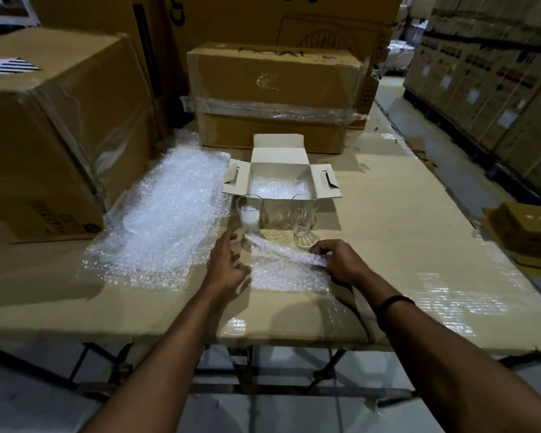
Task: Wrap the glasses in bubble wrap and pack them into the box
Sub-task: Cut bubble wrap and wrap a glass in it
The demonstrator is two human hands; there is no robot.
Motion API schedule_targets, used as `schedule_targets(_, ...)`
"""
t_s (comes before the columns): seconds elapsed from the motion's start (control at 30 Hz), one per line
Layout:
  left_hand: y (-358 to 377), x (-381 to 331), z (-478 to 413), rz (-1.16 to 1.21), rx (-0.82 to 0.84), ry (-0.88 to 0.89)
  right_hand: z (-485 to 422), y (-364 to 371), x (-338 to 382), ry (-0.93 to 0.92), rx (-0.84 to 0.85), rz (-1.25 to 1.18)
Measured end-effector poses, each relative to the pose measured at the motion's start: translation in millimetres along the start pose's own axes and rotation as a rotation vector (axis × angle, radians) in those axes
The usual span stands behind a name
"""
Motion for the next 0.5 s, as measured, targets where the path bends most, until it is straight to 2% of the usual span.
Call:
schedule_targets(0.13,6.9,-1.1,-8.1,-0.064,0.032,0.026,2.9,4.5,-4.6,0.011,0.109,-0.010)
schedule_targets(0.27,9.0,-5.9,-12.9,-0.600,0.031,0.230,2.3,-1.4,4.5,0.003,0.222,0.092)
schedule_targets(0.37,11.8,-6.2,-7.1,-0.688,0.101,0.338,1.4,-6.3,7.8,0.011,0.269,0.186)
schedule_targets(0.5,8.8,-9.4,2.5,-0.781,0.097,0.359,1.2,-10.5,5.2,0.098,0.272,0.191)
Point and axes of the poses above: each hand's wrist, its own z-axis away from the middle knuckle, its own y-axis out of the palm, x = y × z, the point moved 6 cm from there along -z, towards the middle knuckle
